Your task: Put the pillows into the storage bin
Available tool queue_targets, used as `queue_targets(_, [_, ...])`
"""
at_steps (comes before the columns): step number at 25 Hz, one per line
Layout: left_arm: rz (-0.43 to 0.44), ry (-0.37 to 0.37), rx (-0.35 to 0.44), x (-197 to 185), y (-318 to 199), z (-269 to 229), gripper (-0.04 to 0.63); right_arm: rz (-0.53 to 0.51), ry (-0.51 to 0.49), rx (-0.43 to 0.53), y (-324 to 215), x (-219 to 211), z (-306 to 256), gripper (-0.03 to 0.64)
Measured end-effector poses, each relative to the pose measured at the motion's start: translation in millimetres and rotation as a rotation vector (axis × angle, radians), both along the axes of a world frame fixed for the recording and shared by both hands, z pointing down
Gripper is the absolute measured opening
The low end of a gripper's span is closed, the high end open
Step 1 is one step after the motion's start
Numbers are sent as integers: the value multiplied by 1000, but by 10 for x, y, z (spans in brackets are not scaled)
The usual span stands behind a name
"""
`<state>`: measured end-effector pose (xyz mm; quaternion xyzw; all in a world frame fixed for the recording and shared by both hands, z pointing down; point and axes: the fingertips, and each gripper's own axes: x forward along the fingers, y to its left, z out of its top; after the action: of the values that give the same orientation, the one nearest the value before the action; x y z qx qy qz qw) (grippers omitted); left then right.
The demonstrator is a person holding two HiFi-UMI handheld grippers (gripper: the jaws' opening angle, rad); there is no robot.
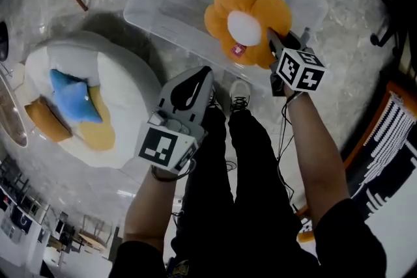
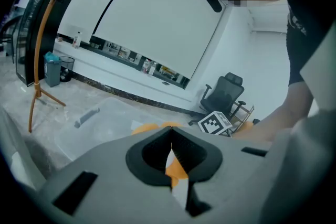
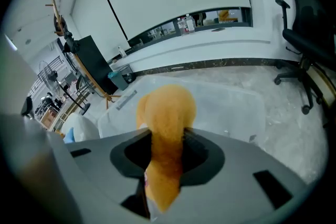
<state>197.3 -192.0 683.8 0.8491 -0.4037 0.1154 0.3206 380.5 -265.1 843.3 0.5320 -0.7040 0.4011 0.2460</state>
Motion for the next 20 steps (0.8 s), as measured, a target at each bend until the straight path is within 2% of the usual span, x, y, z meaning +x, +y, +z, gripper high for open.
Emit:
queue_targets(4, [8,-8,1,-63,11,-14,6,4,22,-16,31,-1,79,149])
queue_targets(7, [-10,5,15,-99,-13,-176,6,15,42,17,24,-8,-71,271])
queue_targets(9, [-19,7,37,-113,-31,-342,6,7,31,60,8,-56,-298,296])
queue_targets(14, [-37,-6,88,-206,-40,-967,12,-115,-19,191,-44,-395,-1238,307])
queue_targets(16, [-59,-6,95,-300,-13,-1288,77,-176,-51,245,-54,-617,-1729,317])
queue_targets(20, [-101,-50,128,-542,-10,-1931,154,-307,-130,373,-167,-1104,-2786,322])
